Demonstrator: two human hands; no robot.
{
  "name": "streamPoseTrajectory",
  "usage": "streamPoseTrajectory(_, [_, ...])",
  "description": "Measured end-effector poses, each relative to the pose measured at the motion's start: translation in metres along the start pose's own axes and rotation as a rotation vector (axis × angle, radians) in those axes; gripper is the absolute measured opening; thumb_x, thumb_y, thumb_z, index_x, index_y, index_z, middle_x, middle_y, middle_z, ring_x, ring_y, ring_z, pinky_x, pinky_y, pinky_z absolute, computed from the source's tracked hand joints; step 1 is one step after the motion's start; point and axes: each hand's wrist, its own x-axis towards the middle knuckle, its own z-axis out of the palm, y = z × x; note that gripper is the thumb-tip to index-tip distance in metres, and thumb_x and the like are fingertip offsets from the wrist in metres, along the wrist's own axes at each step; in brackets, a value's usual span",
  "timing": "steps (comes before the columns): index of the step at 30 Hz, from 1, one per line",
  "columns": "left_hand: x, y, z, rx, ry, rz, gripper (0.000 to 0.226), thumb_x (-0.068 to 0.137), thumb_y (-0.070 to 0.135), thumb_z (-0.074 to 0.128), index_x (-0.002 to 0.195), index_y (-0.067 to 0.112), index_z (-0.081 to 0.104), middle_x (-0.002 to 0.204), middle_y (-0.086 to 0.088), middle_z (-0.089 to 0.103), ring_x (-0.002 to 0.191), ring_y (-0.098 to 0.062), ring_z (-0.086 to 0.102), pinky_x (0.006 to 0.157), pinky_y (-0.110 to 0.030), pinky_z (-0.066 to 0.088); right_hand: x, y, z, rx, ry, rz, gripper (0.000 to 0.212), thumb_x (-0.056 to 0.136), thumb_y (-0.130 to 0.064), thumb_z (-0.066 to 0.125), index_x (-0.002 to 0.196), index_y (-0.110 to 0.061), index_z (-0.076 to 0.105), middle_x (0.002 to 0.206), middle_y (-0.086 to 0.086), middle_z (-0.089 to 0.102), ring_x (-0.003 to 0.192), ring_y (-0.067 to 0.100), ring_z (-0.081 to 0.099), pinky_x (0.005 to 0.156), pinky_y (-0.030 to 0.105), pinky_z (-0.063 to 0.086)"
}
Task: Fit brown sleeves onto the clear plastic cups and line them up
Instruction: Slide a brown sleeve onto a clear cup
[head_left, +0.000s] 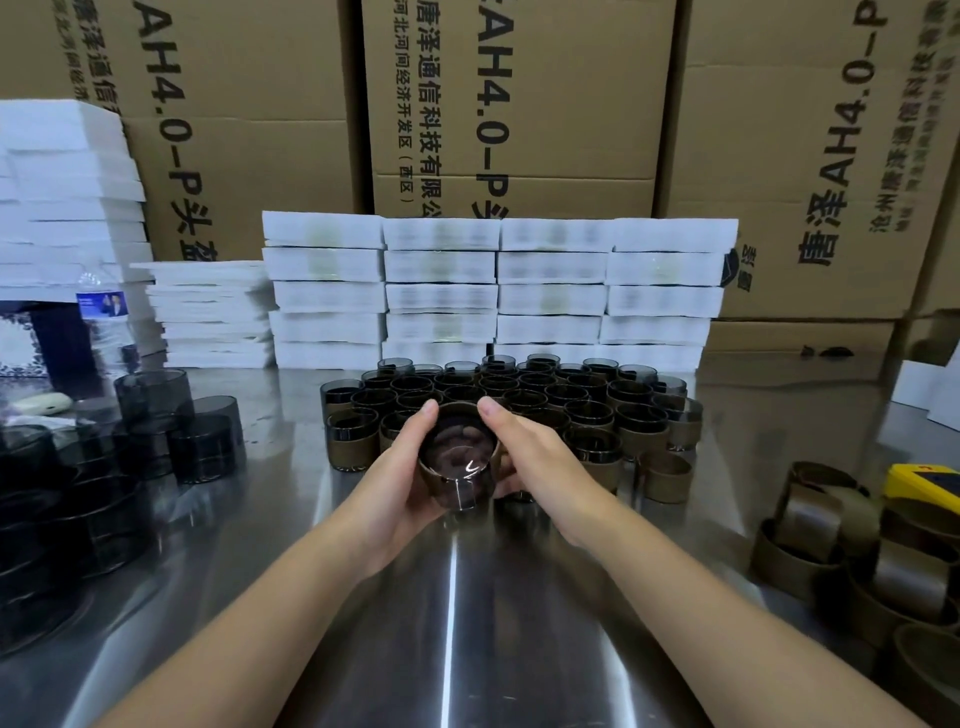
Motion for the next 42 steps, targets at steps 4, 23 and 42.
streamPoseTrajectory(4, [0.003,0.000,-0.005,0.079,0.155,-0.062,0.060,0.087,0.067,0.045,0.100,0.017,0.076,0.105,-0.009,0.074,0.100,-0.024,0.070,0.090,-0.046,0.055,-0.004,0.002,0.003,-0.040,0.014,-0.051,0.039,0.075,-0.064,0.061,0.089,-0.028,0.068,0.068,-0.016,0.062,0.060,-0.001,0.056,0.054,0.021,0.047])
streamPoseTrajectory(23, [0.003,0.006,-0.017,0.110,-0.002,-0.151,0.050,0.059,0.061,0.072,0.086,0.019,0.079,0.092,-0.011,0.075,0.081,-0.023,0.073,0.064,-0.039,0.058,-0.008,-0.004,0.018,0.168,-0.094,0.074,0.044,0.087,-0.055,0.056,0.106,-0.015,0.064,0.097,0.008,0.071,0.082,0.019,0.069,0.056,0.034,0.055])
streamPoseTrajectory(42, [-0.002,0.011,-0.013,0.172,0.126,-0.113,0.062,0.058,0.058,0.073,0.099,0.012,0.076,0.103,-0.021,0.071,0.096,-0.035,0.069,0.083,-0.061,0.053,-0.011,-0.010,0.015,0.198,-0.185,0.013,0.037,0.096,-0.043,0.047,0.117,-0.019,0.067,0.107,0.012,0.070,0.086,0.018,0.068,0.069,0.039,0.056])
